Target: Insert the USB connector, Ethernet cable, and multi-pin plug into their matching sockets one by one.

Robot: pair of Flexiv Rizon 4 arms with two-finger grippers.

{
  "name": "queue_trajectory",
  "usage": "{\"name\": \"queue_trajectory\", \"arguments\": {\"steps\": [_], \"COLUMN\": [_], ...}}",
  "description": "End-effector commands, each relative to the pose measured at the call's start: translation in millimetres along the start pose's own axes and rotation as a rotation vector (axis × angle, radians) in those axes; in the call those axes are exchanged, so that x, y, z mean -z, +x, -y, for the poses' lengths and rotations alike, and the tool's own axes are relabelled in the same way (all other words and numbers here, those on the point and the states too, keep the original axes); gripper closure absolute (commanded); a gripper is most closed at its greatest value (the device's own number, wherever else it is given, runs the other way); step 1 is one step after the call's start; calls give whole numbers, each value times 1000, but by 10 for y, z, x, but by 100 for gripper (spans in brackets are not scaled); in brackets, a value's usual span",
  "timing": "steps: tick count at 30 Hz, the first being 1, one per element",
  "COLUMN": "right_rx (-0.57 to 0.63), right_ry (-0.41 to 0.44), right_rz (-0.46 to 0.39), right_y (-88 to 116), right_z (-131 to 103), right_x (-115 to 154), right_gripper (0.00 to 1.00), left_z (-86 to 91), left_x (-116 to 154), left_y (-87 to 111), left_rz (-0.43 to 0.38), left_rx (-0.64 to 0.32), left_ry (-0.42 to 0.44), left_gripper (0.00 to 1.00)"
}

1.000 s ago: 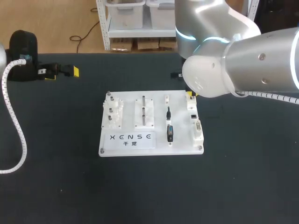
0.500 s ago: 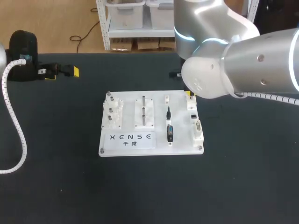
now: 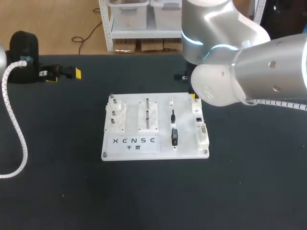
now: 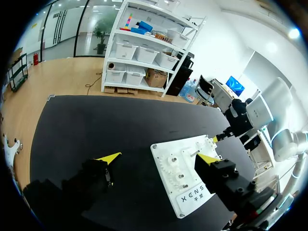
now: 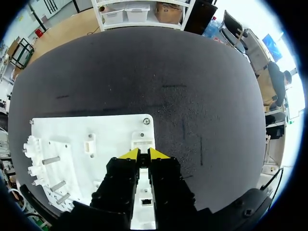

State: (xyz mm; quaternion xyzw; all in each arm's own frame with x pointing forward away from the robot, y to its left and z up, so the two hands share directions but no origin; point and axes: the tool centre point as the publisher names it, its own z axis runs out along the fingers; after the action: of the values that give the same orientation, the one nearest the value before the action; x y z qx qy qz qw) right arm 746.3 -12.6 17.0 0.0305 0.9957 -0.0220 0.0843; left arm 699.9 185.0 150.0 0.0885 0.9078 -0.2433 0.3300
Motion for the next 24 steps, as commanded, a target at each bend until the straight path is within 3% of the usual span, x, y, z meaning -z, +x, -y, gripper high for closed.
{"name": "queue_trajectory", "arguments": {"steps": [1,21,22,23,24], "right_rx": [0,-37,-37,-36,-36], "right_ry": [-2,9,10,11,14], "right_rz": [11,-60,-60,-60,-57], "right_y": [64,105,103,97,94], "right_z": [23,59,61,64,66], "right_x": [-17,-175,-175,-161,-151], "right_gripper": [100,98,80,57,13], "left_z": [0,0,0,0,0], "left_x": [0,0,0,0,0], "left_y": [0,0,0,0,0], "left_rz": [0,0,0,0,0], "left_rx": [0,0,0,0,0], "left_ry": [0,0,0,0,0], "left_gripper": [0,0,0,0,0]}}
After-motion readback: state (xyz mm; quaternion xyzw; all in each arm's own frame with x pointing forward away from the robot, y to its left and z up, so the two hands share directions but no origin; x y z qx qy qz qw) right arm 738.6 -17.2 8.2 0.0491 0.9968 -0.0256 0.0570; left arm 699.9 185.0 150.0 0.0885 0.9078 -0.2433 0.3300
